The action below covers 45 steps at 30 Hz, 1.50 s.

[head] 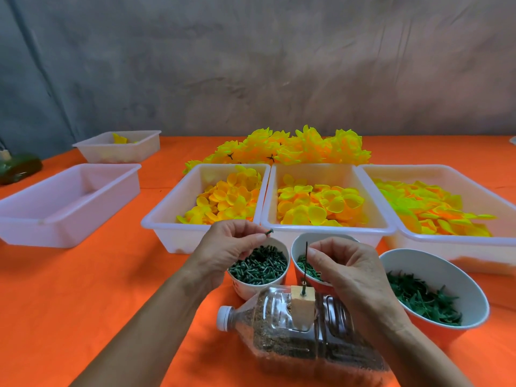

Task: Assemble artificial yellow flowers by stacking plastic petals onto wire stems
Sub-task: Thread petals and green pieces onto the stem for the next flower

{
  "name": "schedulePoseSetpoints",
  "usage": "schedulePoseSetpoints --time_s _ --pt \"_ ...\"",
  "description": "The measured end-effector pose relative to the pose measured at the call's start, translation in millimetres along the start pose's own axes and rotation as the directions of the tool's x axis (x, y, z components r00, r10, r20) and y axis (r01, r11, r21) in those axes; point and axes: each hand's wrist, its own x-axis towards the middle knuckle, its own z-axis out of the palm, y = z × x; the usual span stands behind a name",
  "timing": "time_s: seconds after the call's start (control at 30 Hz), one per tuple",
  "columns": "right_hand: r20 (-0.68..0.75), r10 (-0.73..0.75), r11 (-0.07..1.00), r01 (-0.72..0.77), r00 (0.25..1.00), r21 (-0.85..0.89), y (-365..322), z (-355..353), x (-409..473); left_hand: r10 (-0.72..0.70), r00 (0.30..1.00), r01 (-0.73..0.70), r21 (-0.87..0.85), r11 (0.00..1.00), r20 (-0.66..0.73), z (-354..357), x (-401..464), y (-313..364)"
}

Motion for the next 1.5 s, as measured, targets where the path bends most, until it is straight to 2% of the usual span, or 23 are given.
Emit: schedulePoseSetpoints --time_s 0.13,0.37,0.5,0.67,0.87,1.17,1.3,1.5 --pt "0.009 -0.021 0.998 0.020 1.000 0.060 -11 2 4 -0.046 0.995 0.067 -0.233 0.970 0.093 12 -7 17" --pt "0.079 -0.157 0.970 0.139 0.984 0.199 -32 7 9 0.050 0.971 0.027 -0.312 0.950 0.236 23 -18 37" --pt "0.072 -0.192 0.944 0.165 0.979 0.284 -35 8 9 0.099 0.958 -0.007 -0.323 0.946 0.269 23 -22 42" --pt "0.077 -0.225 0.932 0.192 0.971 0.307 -38 8 5 0.137 0.947 -0.038 -0.321 0.946 0.292 23 -24 43" --pt "0.061 -0.229 0.938 0.203 0.972 0.279 -41 9 1 0.155 0.942 -0.053 -0.326 0.944 0.298 25 -25 41" --pt "0.037 -0.253 0.949 0.240 0.967 0.204 -39 4 -2 0.154 0.948 -0.089 -0.232 0.969 0.279 25 -30 48" --pt "0.024 -0.244 0.939 0.230 0.970 0.254 -42 5 -2 0.086 0.967 0.000 -0.338 0.941 0.239 30 -29 50" --pt "-0.012 -0.241 0.910 0.231 0.970 0.343 -48 10 -1 -0.078 0.967 0.197 -0.511 0.837 0.244 42 -31 54"
